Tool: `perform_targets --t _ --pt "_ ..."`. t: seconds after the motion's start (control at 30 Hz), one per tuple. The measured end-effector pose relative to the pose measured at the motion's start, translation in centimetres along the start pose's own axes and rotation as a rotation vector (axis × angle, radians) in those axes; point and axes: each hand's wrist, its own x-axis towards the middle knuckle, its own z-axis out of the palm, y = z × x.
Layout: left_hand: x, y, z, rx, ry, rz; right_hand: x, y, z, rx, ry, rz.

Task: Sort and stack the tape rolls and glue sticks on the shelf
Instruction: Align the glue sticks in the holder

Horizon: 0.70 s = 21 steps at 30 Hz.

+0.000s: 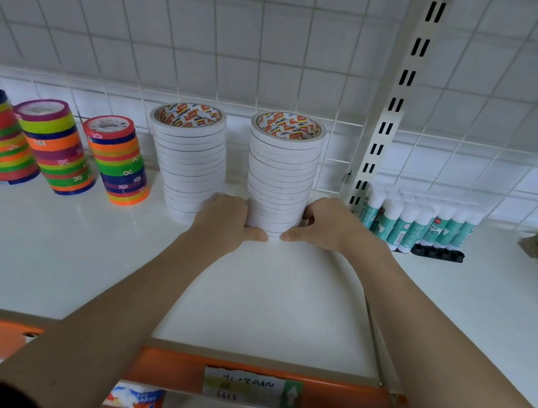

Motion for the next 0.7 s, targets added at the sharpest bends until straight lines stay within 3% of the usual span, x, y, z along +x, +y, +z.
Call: perform_targets --t 0.5,0.7 --pt "-1.0 0.6 -0.4 0.101 0.001 -0.032 -1.3 -1.4 0.6 -0.076 0.041 0.027" --pt "-2.9 2.9 -0.9 0.246 0.014 -0.105 -3.8 -1.2 0.9 -0.128 0.090 -0.005"
